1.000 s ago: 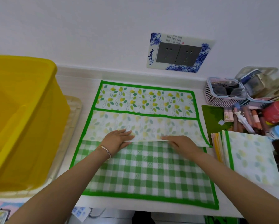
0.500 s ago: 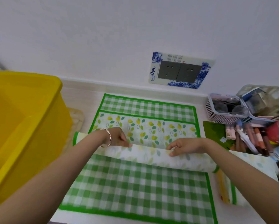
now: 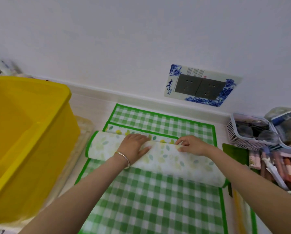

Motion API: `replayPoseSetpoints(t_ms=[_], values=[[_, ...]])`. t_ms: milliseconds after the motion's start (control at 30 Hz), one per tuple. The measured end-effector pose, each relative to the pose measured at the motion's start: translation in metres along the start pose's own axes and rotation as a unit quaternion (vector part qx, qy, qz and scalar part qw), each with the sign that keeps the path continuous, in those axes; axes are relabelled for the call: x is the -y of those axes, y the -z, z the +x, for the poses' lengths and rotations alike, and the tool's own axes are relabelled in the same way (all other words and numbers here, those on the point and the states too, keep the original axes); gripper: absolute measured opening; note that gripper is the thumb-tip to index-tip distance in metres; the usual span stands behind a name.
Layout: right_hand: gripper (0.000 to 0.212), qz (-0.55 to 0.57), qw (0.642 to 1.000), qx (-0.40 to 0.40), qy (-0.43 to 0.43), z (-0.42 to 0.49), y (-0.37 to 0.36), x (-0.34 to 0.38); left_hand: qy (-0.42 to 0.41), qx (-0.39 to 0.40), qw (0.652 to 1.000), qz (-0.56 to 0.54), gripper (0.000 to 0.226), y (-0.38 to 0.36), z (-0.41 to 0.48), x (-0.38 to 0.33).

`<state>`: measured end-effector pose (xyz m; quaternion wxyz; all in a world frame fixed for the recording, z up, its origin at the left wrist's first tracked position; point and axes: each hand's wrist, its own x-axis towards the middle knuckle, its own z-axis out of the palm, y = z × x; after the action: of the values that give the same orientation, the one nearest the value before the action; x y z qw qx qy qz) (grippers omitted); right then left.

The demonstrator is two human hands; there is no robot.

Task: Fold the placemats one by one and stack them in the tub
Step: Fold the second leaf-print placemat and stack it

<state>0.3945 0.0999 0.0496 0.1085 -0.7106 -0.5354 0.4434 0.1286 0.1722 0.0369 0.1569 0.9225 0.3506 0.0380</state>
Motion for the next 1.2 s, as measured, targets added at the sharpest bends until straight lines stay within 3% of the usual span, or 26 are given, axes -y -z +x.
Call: replayPoseSetpoints(t_ms=[100, 233, 400, 567, 667, 800, 1000, 1200], values=[[0.023, 0.0, 0.999, -0.05, -0.014, 0.014, -0.002, -0.01, 0.022, 0.043, 0.999, 0.017, 0.089, -0.019, -0.001, -0.005], [0.018, -0.011, 0.992, -0.124, -0.019, 0.027, -0.005, -0.022, 0.056, 0.092, 0.994, 0.015, 0.061, -0.036, 0.004, -0.006], [0.018, -0.017, 0.98, -0.196, -0.009, 0.039, -0.017, -0.032, 0.087, 0.104, 0.99, 0.025, 0.059, -0.057, 0.007, -0.004], [0.022, -0.083, 0.955, -0.281, 0.04, 0.037, -0.03, -0.031, 0.089, 0.07, 0.993, 0.044, 0.094, -0.075, 0.004, -0.006], [0.027, -0.066, 0.939, -0.335, 0.049, 0.033, -0.056, -0.023, 0.087, 0.053, 0.993, 0.057, 0.093, -0.084, 0.003, -0.003], [0.035, -0.045, 0.931, -0.36, 0.048, 0.028, -0.111, 0.004, 0.096, 0.043, 0.991, 0.083, 0.063, -0.089, 0.002, 0.0], [0.067, -0.085, 0.937, -0.338, 0.003, 0.038, -0.163, 0.038, 0.084, 0.013, 0.994, 0.071, 0.058, -0.094, 0.003, 0.004], [0.052, -0.172, 0.928, -0.325, -0.06, 0.043, -0.173, 0.034, 0.08, -0.014, 0.995, 0.051, 0.057, -0.099, 0.004, 0.007]])
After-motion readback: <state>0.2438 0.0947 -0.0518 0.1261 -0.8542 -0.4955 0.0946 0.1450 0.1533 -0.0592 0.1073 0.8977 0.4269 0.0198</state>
